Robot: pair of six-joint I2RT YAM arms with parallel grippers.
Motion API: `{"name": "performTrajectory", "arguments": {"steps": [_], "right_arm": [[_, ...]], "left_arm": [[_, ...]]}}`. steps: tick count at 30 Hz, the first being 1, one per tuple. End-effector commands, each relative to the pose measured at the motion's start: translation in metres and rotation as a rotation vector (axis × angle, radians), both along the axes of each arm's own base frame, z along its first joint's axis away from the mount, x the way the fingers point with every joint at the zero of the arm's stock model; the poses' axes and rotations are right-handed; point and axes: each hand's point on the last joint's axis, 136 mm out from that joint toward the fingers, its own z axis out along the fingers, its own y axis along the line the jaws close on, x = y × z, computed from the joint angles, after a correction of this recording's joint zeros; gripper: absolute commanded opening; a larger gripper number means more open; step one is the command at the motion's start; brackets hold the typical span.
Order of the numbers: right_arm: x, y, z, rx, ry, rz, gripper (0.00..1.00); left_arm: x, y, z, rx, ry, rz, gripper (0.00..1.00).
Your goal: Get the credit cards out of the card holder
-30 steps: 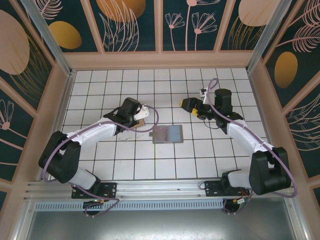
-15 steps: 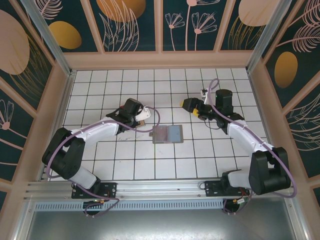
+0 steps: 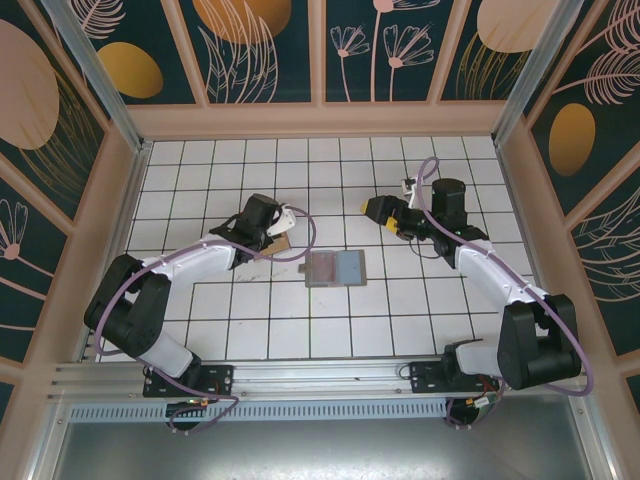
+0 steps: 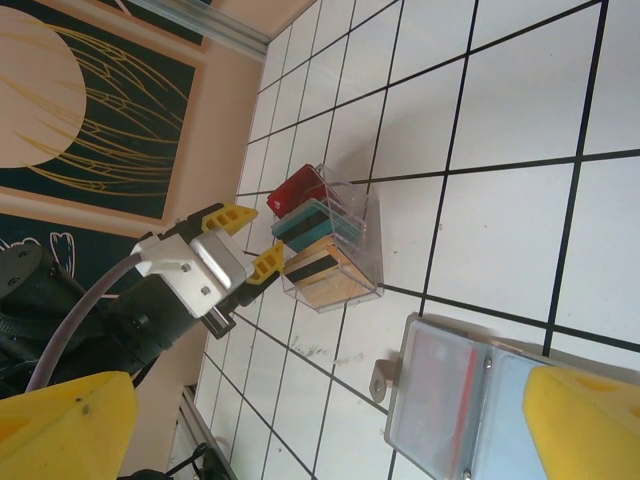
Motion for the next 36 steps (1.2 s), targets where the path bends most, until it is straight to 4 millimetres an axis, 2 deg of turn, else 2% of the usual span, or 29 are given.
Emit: {"name": "performTrajectory", "arguments": {"steps": [1, 5, 6, 12, 16, 20, 24, 25, 30, 33, 36], "right_arm": [[0.000, 0.000, 0.007, 0.027, -0.025, 0.009, 0.99], [0.000, 0.000, 0.006, 0.024, -0.020, 0.008, 0.99], [0.000, 0.000, 0.005, 0.022, -0.017, 0.008, 0.99], [0.000, 0.001, 0.000, -0.003, -0.008, 0.006, 0.99], [-0.001, 0.008, -0.013, -0.067, 0.011, 0.010, 0.98], [-0.003, 0.018, -0.030, -0.155, 0.031, 0.010, 0.93], [-0.005, 0.025, -0.054, -0.234, 0.069, 0.000, 0.80], [-0.006, 0.028, -0.060, -0.247, 0.079, 0.004, 0.73], [-0.016, 0.034, -0.094, -0.325, 0.139, 0.004, 0.49], [-0.024, 0.034, -0.117, -0.386, 0.183, 0.001, 0.33], [-0.032, 0.029, -0.135, -0.418, 0.229, -0.015, 0.27]], "left_arm": [[0.011, 0.000, 0.019, -0.053, -0.054, 0.046, 0.42], [0.015, -0.006, 0.039, -0.141, -0.067, 0.085, 0.49], [0.019, -0.009, 0.052, -0.174, -0.087, 0.095, 0.50], [0.018, -0.010, 0.085, -0.305, -0.113, 0.173, 0.57], [0.015, -0.006, 0.107, -0.446, -0.132, 0.285, 0.61], [0.009, -0.004, 0.119, -0.613, -0.085, 0.443, 0.61], [-0.004, -0.011, 0.113, -0.767, 0.034, 0.578, 0.54], [-0.008, -0.016, 0.108, -0.819, 0.074, 0.602, 0.50], [-0.036, -0.047, 0.076, -1.045, 0.321, 0.668, 0.46], [-0.052, -0.056, 0.058, -1.158, 0.413, 0.727, 0.44], [-0.069, -0.066, 0.040, -1.245, 0.492, 0.764, 0.45]]}}
